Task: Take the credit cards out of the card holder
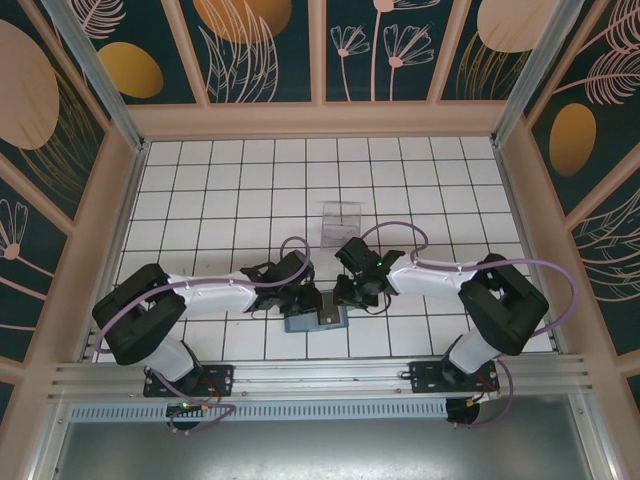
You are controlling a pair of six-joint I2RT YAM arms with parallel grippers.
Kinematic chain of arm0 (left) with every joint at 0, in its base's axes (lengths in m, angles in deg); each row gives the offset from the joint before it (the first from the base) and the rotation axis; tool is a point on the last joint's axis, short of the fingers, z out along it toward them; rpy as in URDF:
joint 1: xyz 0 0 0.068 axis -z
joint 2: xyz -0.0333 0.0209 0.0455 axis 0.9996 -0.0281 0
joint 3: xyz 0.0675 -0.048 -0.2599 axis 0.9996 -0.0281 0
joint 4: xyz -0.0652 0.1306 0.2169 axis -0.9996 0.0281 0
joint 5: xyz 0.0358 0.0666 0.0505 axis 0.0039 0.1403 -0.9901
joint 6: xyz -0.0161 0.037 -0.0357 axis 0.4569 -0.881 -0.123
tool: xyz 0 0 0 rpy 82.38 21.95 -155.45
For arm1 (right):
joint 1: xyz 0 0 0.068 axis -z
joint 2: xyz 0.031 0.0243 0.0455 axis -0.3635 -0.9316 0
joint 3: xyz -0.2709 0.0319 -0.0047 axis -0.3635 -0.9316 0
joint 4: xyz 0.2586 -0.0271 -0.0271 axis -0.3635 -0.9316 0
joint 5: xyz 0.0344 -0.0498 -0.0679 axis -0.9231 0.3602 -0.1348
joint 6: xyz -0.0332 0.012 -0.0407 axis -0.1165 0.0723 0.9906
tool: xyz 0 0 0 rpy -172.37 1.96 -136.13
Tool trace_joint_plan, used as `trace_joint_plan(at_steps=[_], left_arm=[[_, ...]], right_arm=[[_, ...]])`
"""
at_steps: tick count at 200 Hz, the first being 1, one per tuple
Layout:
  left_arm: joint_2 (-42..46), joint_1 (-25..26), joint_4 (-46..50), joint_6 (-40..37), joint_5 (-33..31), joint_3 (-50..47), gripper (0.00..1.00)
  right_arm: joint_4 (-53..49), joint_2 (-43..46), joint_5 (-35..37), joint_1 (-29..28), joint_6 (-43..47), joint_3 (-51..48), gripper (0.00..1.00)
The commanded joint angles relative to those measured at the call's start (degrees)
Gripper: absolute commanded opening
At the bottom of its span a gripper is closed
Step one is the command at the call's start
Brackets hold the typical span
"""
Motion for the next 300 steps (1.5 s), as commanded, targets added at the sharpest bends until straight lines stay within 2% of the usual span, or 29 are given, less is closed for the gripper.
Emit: trace_joint_plan(at_steps=[1, 81, 112, 164, 248, 300], left_arm=[[-0.75, -0.24, -1.92, 0.48, 1.55, -1.33, 0.21], [-1.0, -0.21, -2.28, 0.39, 0.68, -2.65, 0.25], [-0.81, -0.27, -4.9, 1.27, 1.64, -3.8, 0.21], [0.8, -0.26, -3.87, 1.42, 0.47, -4.68, 0.12], [6.66, -0.26, -1.16, 1.43, -1.62, -6.61, 0.09], [6.95, -0.36, -10.12, 3.59, 1.82, -9.04, 0.15]], right_arm=[[-2.03, -0.74, 0.63, -1.04, 0.08, -0.3, 0.27], [-1.48, -1.22, 0.28, -1.19, -0.36, -0.83, 0.22], [-1.5, -1.29, 0.27, -1.33, -0.46, -0.84, 0.22], [-1.59, -1.14, 0.43, -1.46, -0.62, -0.83, 0.21], [-1.99, -0.81, 1.33, -1.51, -0.68, -0.84, 0.21], [-1.86, -1.3, 1.07, -1.46, -0.62, -0.42, 0.21]])
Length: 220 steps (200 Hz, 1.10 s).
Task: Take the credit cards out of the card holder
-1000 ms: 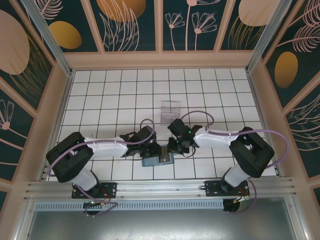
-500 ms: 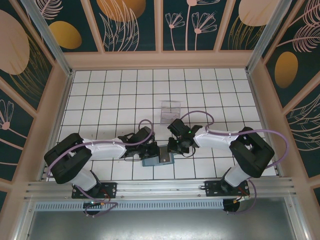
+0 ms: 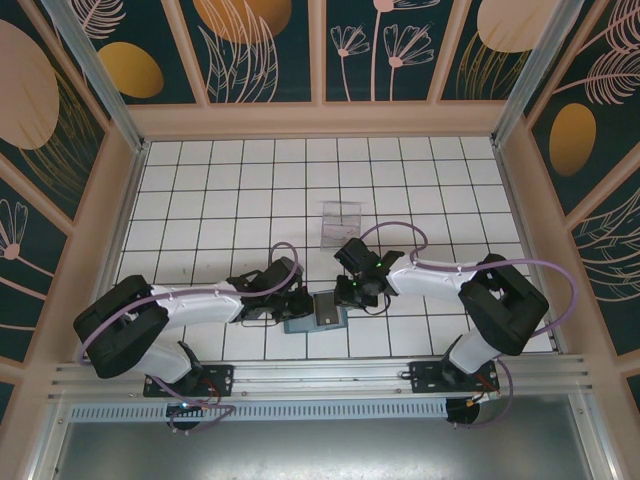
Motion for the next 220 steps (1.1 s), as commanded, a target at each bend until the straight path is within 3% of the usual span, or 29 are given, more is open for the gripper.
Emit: trace_joint_plan(at_steps=[1, 103, 220], left_arm=[[0.61, -0.03, -5.51, 2.03, 2.17, -1.78, 0.15], [-2.27, -1.24, -10.75, 3.37, 4.77, -4.46, 0.22], [-3.74, -2.07, -22.94, 5.96, 7.99, -9.04, 0.2]], right_arm=[[-1.92, -1.4, 0.59, -1.0, -0.52, -0.4, 0.21], [-2.61, -1.99, 0.37, -1.26, -0.49, 0.51, 0.21], [-2.71, -3.81, -0.35, -2.1, -0.33, 1.66, 0.2]])
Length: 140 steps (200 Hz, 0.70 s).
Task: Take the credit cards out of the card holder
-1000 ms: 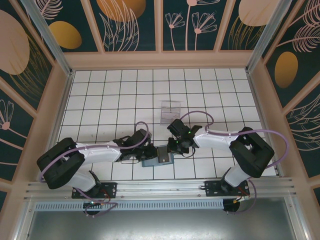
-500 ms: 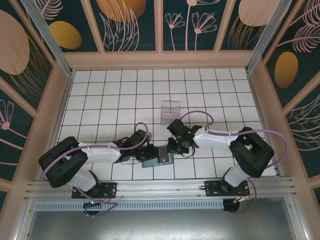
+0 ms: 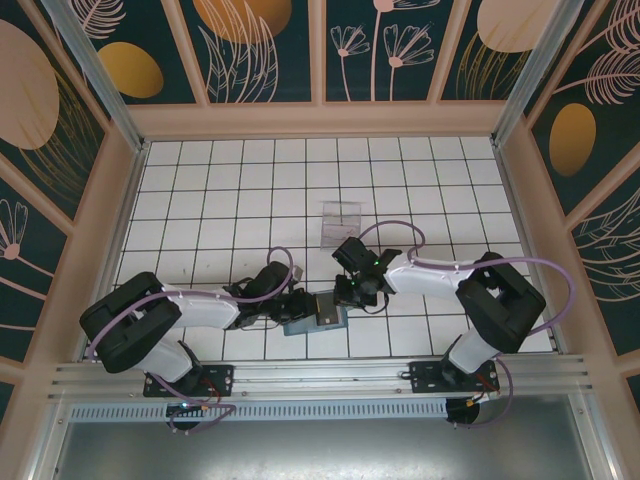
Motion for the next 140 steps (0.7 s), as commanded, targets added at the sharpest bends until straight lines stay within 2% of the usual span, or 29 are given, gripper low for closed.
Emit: trace_joint_plan(at_steps=[1, 60, 140], left_arm=[[-1.26, -0.11, -3.58, 1.04, 0.85, -1.28, 0.2], [-1.26, -0.14, -5.29, 1.48, 1.08, -2.1, 0.15], [1.63, -0.16, -3.04, 1.54, -0.01, -3.66, 0.07]], right_arm=[[-1.07, -2.68, -0.52, -1.79, -0.34, 0.12, 0.2], [-1.01, -3.12, -0.8, -2.38, -0.55, 0.34, 0.17], [-1.52, -2.23, 1.21, -2.29, -1.46, -0.41, 0.17]])
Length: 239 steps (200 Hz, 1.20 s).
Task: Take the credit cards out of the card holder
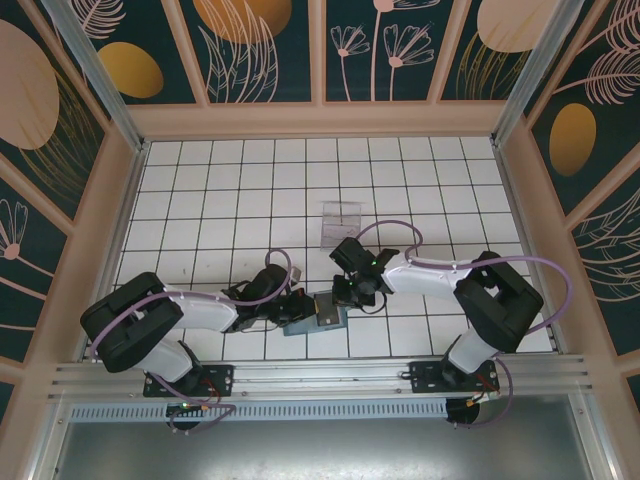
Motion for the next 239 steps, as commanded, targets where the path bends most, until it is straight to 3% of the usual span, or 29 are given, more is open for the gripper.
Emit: trace_joint_plan(at_steps=[1, 141, 212, 239], left_arm=[[1.66, -0.14, 1.06, 0.28, -0.21, -1.48, 0.07], [9.74, -0.14, 10.64, -1.79, -3.46, -2.75, 0.06], [4.06, -0.14, 7.53, -2.22, -2.03, -0.05, 0.06], [2.78, -0.22, 7.02, -2.09, -1.75, 0.88, 0.06]], right_arm=[[-1.36, -1.62, 0.85, -1.51, -1.14, -1.14, 0.17], [-1.67, -0.61, 1.91, -1.03, -1.38, -1.68, 0.16], [-2.85, 1.4, 2.08, -1.21, -1.7, -1.04, 0.49], [-3.42, 0.4, 2.12, -1.38, -1.37, -0.88, 0.53]])
